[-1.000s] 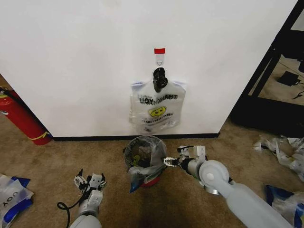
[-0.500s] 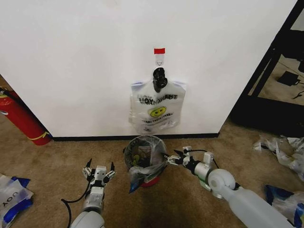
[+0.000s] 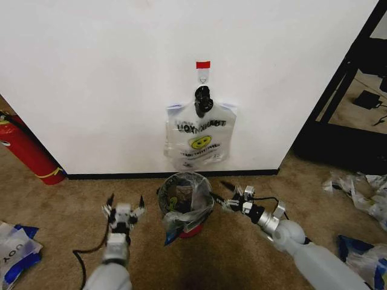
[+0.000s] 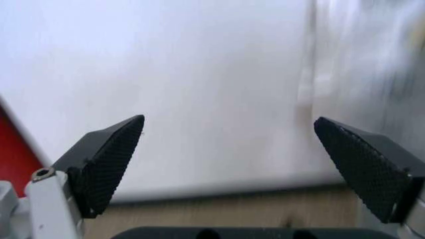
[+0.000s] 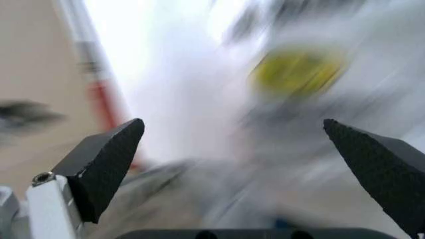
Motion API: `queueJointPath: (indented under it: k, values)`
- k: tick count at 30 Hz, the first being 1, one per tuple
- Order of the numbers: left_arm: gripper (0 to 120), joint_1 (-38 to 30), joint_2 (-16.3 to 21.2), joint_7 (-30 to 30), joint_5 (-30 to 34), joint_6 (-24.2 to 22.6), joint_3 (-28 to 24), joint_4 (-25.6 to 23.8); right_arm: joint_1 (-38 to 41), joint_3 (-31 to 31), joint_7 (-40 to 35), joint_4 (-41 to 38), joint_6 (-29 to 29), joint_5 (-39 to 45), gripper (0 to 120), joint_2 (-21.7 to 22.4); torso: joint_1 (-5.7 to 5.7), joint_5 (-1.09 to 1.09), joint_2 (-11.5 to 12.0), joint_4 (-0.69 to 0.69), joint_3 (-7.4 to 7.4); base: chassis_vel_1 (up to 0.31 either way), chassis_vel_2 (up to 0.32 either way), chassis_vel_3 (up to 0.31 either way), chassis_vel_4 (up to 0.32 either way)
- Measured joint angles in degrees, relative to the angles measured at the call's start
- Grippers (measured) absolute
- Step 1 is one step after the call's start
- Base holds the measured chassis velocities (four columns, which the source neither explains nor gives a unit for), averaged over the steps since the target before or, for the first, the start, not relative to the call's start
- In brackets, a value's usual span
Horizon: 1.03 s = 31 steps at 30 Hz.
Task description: Pick up the garbage bag from the wall and place it over the trash bin.
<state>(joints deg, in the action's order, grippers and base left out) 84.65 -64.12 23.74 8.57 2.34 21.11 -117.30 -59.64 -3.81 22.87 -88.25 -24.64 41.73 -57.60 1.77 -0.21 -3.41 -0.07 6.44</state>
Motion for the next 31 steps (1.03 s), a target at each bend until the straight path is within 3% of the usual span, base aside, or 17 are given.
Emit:
queueJointPath:
  k: [2, 3, 5, 7, 10, 12, 15, 19, 31]
  values:
    - [100, -0.4, -1.0, -2.6, 0.9, 2.4, 1.7, -0.3, -1.4, -1.7, -5.8, -2.3, -2.1, -5.1, 100, -1.0, 0.00, 0.00, 0.0, 0.00, 0.00, 0.000, 0.000, 0.000, 0.000]
    - [100, -1.0, -2.4, -6.9, 2.8, 5.9, 4.1, -0.7, -4.8, -5.8, -14.1, -6.9, -4.3, -13.5, 100, -3.0, 0.00, 0.02, 0.0, 0.01, 0.00, 0.000, 0.000, 0.000, 0.000]
    - [100, -1.3, -3.4, -10.1, 4.2, 7.5, 5.7, -1.2, -7.4, -8.5, -17.4, -10.1, -4.4, -17.7, 100, -4.3, 0.00, 0.00, 0.0, -0.01, 0.00, 0.000, 0.000, 0.000, 0.000]
    - [100, -1.0, -6.5, -16.8, 7.9, 9.6, 9.9, -3.2, -16.9, -17.5, -22.4, -21.1, -1.1, -26.3, 100, -9.1, -0.01, 0.00, 0.0, -0.05, -0.01, 0.000, 0.000, 0.000, 0.000]
    - [100, -0.2, -8.9, -19.8, 8.9, 10.1, 11.0, -4.6, -23.4, -23.1, -24.2, -26.8, 2.5, -29.8, 100, -14.0, -0.01, -0.01, 0.0, -0.03, -0.02, 0.000, 0.000, 0.000, 0.000]
    - [100, -0.2, -8.9, -19.8, 8.9, 10.1, 11.0, -4.6, -23.4, -23.1, -24.2, -26.8, 2.5, -29.8, 100, -14.0, -0.01, -0.01, 0.0, -0.03, -0.02, 0.000, 0.000, 0.000, 0.000]
    - [100, 0.6, -11.0, -22.3, 9.0, 10.3, 9.8, -5.4, -29.2, -26.8, -26.1, -29.1, 1.7, -35.1, 100, -21.6, -0.01, 0.00, 0.0, -0.03, -0.01, 0.000, 0.000, 0.000, 0.000]
    - [100, 0.5, -11.2, -23.4, 9.2, 9.6, 8.3, -6.0, -30.6, -27.1, -26.4, -29.7, 0.7, -36.8, 100, -26.4, -0.01, 0.00, 0.0, -0.02, -0.01, 0.000, 0.000, 0.000, 0.000]
    - [100, 1.3, -12.0, -23.6, 10.8, 9.0, 7.7, -6.2, -30.7, -28.0, -26.3, -29.5, -0.1, -37.0, 100, -28.6, 0.00, -0.01, 0.0, -0.01, 0.00, 0.000, 0.000, 0.000, 0.000]
